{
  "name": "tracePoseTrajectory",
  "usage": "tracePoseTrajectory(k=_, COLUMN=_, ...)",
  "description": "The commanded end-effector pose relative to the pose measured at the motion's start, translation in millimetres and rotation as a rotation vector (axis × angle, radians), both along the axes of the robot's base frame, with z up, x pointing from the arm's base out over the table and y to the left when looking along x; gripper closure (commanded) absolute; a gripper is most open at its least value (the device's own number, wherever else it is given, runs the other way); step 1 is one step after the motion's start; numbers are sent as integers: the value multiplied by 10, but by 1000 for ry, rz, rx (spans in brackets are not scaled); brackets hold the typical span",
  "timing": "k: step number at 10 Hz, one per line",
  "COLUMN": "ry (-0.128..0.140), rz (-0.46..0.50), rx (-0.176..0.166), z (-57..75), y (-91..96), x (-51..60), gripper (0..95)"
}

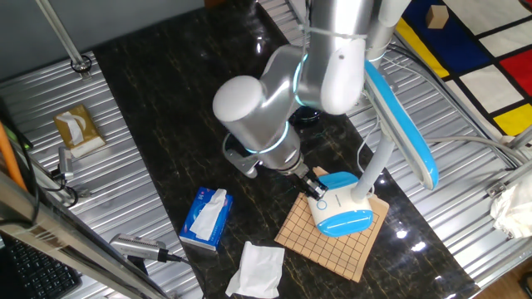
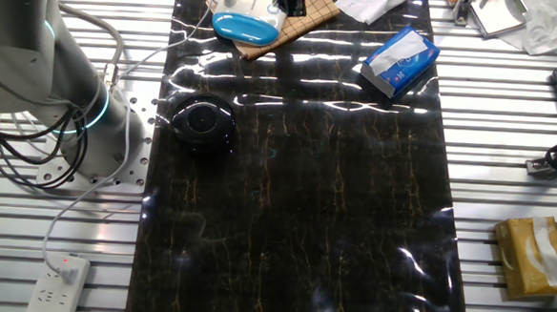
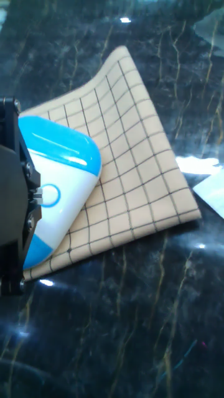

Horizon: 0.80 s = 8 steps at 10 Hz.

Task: Turn off the desk lamp by pressing the button

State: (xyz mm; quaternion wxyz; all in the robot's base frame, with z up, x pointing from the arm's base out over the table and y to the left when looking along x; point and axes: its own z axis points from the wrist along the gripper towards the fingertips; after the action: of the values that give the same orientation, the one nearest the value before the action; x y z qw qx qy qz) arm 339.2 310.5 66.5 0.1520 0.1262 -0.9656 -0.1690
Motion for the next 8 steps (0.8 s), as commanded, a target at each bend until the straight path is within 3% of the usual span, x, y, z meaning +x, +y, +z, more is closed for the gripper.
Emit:
tracePoseTrajectory(k=1, ry=6, rz=-3, rx=-31, z=88, y=-84, x=101, gripper=950)
tracePoseTrajectory(k=3, ry=1, rz=0, rx=-67, z=152, y=-198, x=210, gripper=950)
tracePoseTrajectory(k=5, ry=3, rz=-12, rx=-79, z=199, y=-312, x=367, gripper=950)
tracePoseTrajectory(k=8, ry=2, rz=-32, rx=-103, z=219, y=-368, x=469, gripper=950)
